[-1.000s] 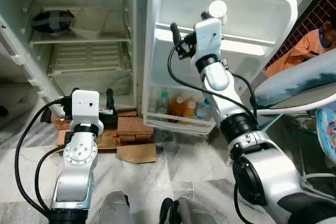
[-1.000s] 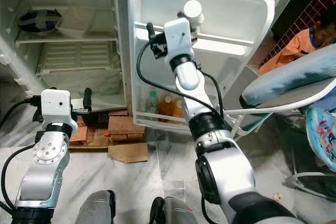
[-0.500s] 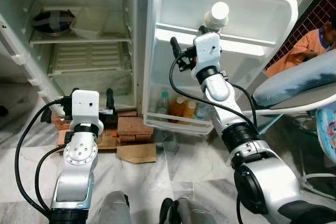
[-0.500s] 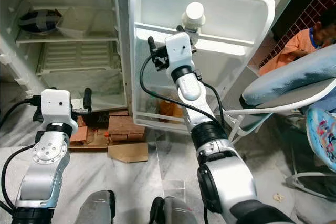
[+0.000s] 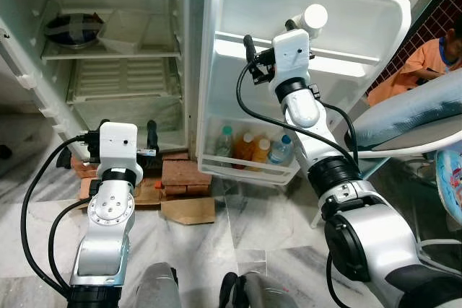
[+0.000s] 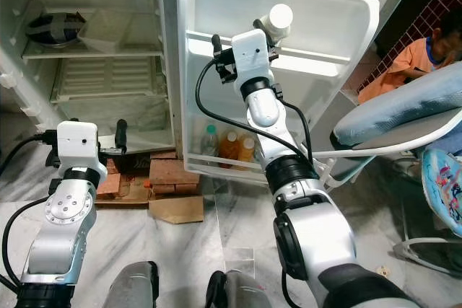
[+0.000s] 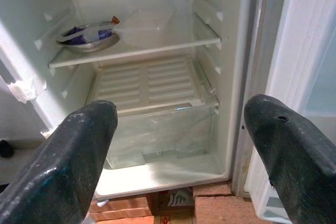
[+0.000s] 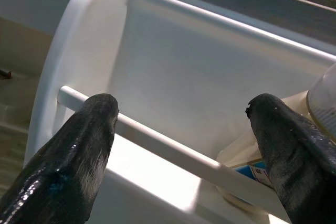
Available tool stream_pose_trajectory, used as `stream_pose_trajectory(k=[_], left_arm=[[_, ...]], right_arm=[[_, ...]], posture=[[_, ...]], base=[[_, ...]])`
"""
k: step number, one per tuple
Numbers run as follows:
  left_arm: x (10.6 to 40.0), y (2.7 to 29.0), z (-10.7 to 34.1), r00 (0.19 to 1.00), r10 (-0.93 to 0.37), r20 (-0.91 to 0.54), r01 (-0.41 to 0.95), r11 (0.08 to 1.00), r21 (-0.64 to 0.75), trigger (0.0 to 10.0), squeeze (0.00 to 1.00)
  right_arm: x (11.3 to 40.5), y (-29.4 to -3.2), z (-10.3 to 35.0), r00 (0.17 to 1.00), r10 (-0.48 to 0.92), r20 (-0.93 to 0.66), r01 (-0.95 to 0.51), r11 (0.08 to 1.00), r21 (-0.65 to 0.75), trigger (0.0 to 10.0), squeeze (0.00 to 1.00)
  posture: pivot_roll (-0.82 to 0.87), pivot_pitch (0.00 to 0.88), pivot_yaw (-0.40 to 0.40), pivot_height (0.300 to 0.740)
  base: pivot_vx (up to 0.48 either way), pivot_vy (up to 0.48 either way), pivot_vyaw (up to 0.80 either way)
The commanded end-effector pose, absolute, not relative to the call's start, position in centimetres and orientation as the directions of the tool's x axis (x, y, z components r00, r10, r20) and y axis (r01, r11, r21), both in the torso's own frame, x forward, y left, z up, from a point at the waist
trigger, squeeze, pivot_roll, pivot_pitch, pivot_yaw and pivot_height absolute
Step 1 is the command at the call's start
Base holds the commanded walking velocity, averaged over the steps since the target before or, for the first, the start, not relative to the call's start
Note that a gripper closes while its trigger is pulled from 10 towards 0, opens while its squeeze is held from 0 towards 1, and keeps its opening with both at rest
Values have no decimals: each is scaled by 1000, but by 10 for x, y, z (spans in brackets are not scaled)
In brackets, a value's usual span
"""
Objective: Restocking fridge
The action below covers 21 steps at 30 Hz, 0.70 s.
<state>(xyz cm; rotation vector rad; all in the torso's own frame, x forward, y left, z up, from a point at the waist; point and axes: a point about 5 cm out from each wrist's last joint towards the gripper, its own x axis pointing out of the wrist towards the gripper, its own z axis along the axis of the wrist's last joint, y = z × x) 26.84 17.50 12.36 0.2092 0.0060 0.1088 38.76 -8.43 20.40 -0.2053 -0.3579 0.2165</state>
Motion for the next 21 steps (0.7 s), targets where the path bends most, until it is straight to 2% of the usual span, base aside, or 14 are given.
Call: stream_pose_trajectory(k=[1,8,13,16,21], left_arm=[[268,174,123,994,108,6,-107,971,215,10000,0],[269,173,124,995,104,9,-104,971,214,10000,0],[268,174,123,994,111,8,-110,971,214,10000,0],[267,174,122,994,108,4,-106,971,214,10000,0],[268,172,122,995,100,4,-98,972,214,10000,0]], right_arm=[[391,-85,213,911,227,346,-156,963,-221,10000,0],[394,-87,223,899,232,372,-157,963,-221,10000,0],[389,-89,205,911,273,310,-209,952,-225,10000,0],[387,-103,186,944,223,242,-164,956,-242,10000,0],[387,-111,185,954,162,252,-102,966,-236,10000,0]], posture=[[241,113,-147,740],[240,110,-150,740],[239,111,-154,740],[233,112,-150,740],[231,109,-143,740]], base=[[0,0,0],[0,0,0],[0,0,0],[0,0,0],[0,0,0]])
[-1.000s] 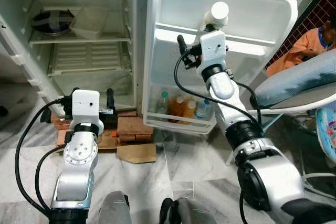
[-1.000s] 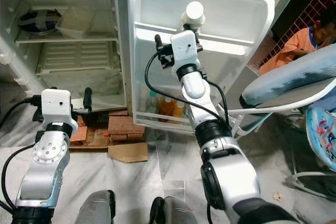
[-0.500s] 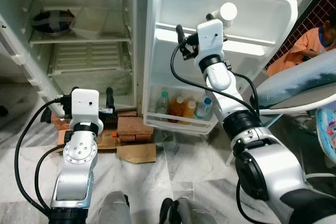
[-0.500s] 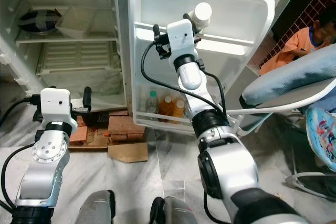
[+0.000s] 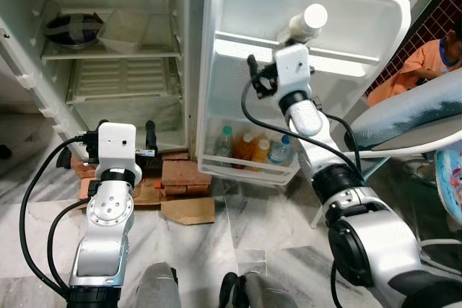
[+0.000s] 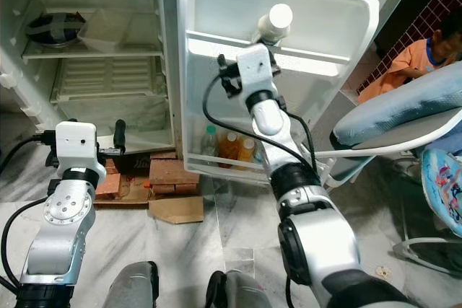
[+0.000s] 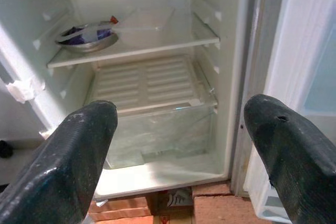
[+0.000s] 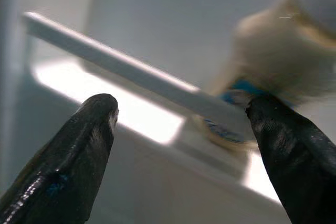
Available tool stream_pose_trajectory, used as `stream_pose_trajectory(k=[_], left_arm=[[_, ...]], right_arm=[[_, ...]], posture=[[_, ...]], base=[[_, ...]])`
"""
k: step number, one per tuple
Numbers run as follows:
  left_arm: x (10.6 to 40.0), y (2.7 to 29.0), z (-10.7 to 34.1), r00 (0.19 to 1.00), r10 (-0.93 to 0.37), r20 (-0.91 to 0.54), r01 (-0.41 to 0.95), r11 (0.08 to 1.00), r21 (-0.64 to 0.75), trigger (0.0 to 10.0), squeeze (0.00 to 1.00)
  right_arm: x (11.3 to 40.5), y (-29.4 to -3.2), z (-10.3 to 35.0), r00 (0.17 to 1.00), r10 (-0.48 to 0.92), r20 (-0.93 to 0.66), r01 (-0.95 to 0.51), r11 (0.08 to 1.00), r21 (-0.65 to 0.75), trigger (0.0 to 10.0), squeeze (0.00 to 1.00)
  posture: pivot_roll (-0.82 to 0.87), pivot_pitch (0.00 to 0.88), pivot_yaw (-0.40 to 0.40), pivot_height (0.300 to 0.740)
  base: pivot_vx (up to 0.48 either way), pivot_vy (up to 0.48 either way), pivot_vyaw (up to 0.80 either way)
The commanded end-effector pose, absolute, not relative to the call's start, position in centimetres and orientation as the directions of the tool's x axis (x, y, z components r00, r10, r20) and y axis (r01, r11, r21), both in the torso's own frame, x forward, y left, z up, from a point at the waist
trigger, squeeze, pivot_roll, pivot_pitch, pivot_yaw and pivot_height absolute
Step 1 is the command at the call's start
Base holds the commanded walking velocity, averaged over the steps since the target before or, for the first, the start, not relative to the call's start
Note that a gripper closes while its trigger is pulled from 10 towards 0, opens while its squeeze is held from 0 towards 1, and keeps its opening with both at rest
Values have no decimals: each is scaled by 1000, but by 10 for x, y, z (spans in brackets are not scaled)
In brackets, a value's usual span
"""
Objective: Restocking fridge
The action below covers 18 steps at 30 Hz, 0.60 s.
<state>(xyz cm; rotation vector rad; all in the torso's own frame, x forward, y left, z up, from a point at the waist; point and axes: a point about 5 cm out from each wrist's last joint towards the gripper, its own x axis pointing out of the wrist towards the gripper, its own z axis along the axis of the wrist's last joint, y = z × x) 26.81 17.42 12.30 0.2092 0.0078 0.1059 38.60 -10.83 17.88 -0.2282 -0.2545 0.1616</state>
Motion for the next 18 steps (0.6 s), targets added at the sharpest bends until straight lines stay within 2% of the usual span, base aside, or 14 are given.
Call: stream_pose_trajectory(k=[1,6,18], left_arm=[[269,172,123,995,96,5,-95,972,215,10000,0],[271,174,124,995,94,8,-94,971,218,10000,0],[270,174,124,995,98,7,-97,971,220,10000,0]], right_arm=[[389,-112,188,954,149,259,-86,967,-238,10000,0],[393,-109,203,947,119,297,-52,973,-224,10000,0],[401,-87,229,931,132,341,-73,981,-182,10000,0]], posture=[[231,108,-141,740],[233,109,-137,740],[238,110,-141,740]], base=[[0,0,0],[0,0,0],[0,0,0]])
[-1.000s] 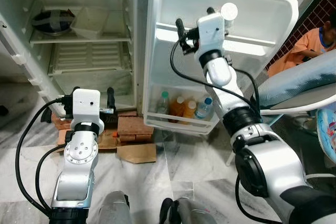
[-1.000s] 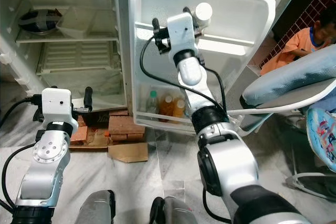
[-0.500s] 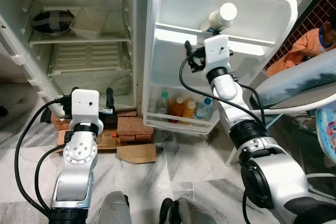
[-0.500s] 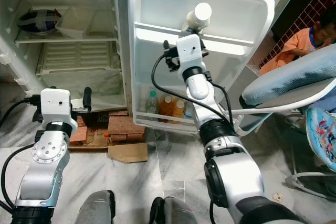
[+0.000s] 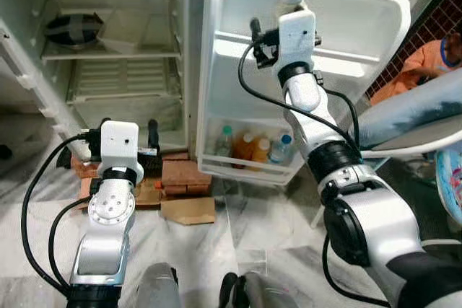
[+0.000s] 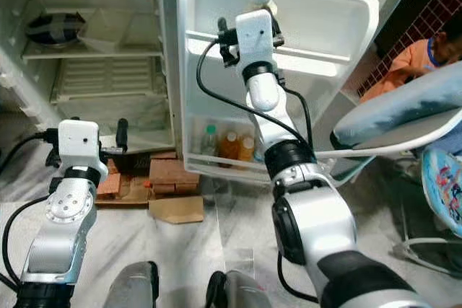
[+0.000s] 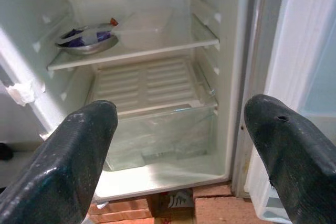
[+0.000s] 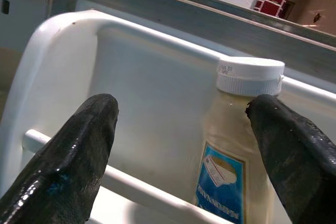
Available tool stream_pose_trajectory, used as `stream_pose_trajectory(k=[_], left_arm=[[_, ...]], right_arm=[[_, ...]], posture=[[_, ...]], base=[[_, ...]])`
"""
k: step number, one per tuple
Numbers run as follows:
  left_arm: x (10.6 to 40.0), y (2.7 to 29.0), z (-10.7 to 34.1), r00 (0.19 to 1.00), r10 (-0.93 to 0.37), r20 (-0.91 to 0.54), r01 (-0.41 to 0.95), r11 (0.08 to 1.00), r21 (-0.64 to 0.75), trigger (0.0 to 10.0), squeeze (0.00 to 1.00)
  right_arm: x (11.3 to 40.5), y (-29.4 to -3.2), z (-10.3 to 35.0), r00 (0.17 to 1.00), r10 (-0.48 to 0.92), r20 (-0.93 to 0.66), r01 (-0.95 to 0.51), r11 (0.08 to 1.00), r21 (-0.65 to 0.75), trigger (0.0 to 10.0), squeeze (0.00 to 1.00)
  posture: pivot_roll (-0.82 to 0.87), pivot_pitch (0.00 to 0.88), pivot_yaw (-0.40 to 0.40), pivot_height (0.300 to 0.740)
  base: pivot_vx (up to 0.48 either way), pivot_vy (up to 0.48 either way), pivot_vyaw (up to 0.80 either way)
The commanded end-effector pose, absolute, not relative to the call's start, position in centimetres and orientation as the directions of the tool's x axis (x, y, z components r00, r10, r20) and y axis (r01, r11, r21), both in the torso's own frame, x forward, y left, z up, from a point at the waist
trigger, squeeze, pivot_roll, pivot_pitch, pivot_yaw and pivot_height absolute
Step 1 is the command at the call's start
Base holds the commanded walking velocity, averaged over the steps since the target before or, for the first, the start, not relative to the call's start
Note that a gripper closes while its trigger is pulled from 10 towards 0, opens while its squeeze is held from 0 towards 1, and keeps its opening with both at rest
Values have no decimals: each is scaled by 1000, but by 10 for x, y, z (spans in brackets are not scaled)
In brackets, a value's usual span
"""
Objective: Restocking fridge
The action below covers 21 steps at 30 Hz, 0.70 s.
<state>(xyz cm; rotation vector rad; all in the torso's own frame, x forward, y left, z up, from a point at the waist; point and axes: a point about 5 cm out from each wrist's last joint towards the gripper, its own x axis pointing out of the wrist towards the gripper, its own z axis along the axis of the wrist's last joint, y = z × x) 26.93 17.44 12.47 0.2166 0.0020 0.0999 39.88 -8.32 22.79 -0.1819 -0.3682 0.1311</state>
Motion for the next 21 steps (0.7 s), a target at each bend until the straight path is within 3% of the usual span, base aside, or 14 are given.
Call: stream_pose_trajectory(k=[1,14,21], left_arm=[[270,174,124,995,99,7,-98,971,220,10000,0],[269,172,122,995,97,4,-96,972,214,10000,0],[267,169,117,998,60,-22,-54,980,193,10000,0]], right_arm=[[401,-87,229,931,132,341,-73,981,-181,10000,0],[398,-104,221,926,102,362,-31,980,-197,10000,0],[376,-126,192,913,142,384,-58,974,-220,10000,0]], posture=[[238,110,-141,740],[234,109,-145,740],[214,87,-139,740]], base=[[0,0,0],[0,0,0],[0,0,0]])
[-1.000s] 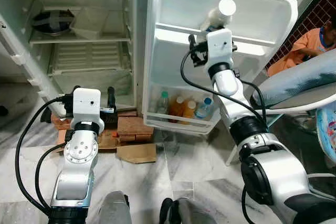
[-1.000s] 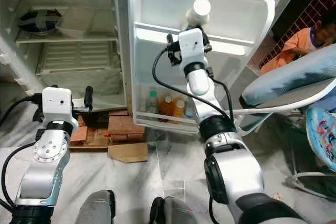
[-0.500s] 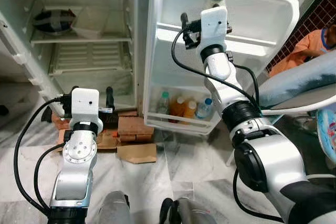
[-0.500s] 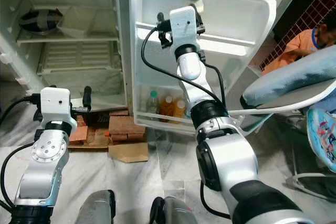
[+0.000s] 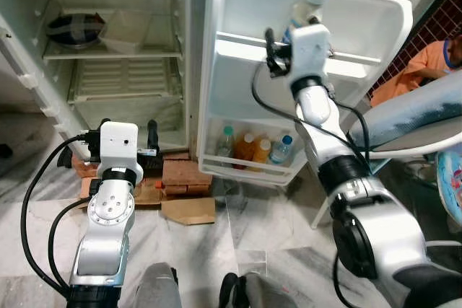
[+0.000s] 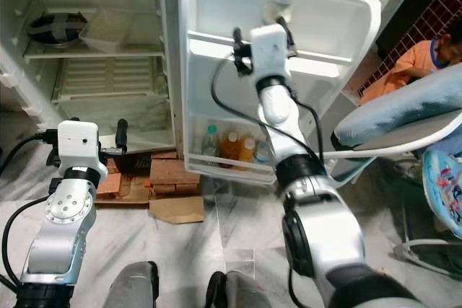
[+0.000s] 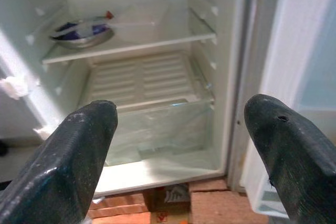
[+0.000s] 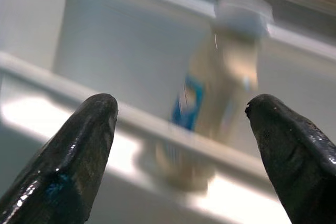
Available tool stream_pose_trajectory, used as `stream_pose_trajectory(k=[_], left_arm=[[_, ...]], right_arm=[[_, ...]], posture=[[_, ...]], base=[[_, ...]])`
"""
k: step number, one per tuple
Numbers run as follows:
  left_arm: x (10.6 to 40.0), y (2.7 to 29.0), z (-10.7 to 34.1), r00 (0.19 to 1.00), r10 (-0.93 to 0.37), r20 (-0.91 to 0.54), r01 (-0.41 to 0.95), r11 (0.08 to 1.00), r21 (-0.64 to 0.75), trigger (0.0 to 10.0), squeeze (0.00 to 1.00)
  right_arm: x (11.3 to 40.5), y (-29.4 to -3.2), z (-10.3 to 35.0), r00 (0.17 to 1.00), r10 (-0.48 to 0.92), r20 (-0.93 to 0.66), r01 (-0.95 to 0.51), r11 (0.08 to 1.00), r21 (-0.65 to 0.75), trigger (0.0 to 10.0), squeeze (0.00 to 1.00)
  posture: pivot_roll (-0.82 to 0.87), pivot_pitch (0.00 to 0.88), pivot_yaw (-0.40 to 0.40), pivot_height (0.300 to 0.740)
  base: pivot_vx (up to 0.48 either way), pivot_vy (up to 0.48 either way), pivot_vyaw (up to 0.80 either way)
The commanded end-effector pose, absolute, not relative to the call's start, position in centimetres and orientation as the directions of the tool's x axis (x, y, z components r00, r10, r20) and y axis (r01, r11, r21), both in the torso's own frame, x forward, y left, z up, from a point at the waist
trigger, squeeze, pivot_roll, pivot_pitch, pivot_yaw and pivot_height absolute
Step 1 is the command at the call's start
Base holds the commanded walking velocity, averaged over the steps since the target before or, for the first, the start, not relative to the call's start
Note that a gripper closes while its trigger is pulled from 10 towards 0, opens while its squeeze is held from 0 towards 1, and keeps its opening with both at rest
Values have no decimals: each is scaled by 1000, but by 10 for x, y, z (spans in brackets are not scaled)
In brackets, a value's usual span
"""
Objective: Restocking fridge
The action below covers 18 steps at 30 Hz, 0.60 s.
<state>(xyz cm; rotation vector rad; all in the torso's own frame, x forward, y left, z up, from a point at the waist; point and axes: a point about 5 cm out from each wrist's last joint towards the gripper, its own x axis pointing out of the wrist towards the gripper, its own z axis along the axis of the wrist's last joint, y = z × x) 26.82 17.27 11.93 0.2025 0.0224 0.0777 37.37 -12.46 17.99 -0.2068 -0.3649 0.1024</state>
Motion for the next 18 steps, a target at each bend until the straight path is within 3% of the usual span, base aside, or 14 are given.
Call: stream_pose_trajectory(k=[1,9,18], left_arm=[[268,168,117,998,57,-22,-52,981,189,10000,0],[272,173,113,998,58,-26,-50,972,231,10000,0],[271,175,105,998,50,-50,-37,970,239,10000,0]], right_arm=[[368,-131,181,918,152,366,-70,971,-228,10000,0],[330,-146,149,910,305,281,-204,919,-339,10000,0],[286,-123,121,858,486,168,-417,848,-326,10000,0]], posture=[[204,80,-135,740],[146,68,-99,740],[118,50,-90,740]], base=[[0,-472,0],[0,-476,0],[0,-480,0]])
